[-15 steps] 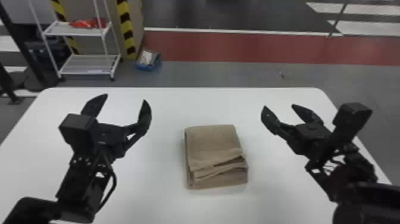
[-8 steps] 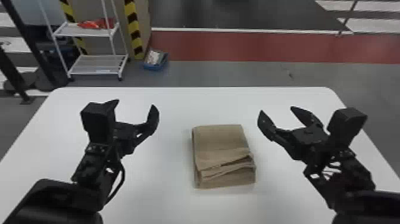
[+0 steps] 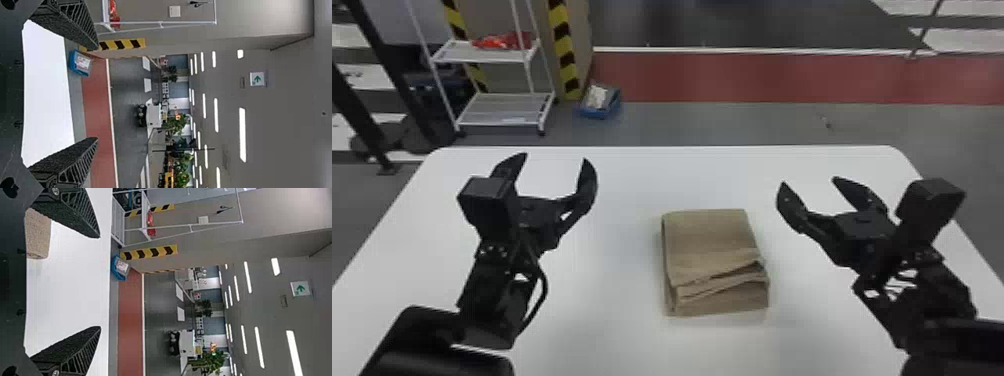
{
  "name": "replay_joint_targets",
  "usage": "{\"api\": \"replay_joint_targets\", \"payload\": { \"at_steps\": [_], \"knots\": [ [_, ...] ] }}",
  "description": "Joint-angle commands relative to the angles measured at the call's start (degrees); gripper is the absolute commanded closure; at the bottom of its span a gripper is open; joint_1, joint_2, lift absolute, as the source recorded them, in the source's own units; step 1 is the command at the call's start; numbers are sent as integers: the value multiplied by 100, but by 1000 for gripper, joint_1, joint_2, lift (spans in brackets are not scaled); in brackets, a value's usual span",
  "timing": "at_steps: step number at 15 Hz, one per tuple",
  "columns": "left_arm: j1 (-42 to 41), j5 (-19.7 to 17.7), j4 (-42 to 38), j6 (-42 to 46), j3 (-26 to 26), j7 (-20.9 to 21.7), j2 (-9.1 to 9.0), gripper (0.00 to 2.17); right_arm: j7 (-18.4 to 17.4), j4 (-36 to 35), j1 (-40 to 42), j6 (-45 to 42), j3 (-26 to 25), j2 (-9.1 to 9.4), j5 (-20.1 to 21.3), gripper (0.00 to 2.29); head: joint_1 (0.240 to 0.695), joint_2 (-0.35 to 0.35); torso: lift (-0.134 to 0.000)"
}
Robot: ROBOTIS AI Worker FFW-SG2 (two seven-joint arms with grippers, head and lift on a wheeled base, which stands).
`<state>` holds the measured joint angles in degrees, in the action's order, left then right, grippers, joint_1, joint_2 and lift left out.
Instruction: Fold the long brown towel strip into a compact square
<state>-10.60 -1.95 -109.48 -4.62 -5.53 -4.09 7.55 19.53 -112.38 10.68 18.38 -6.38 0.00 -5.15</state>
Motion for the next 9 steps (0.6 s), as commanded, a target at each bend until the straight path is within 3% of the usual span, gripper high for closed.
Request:
{"api": "replay_joint_targets", "payload": {
  "at_steps": [1,9],
  "knots": [
    [58,-7,103,8,34,22,1,70,7,23,-39,4,-21,5,-12,49,692,-3,-124],
    [76,-33,147,8,113,40,9,70,103,173,-153,92,-250,5,-214,49,693,-3,-124]
  ]
}}
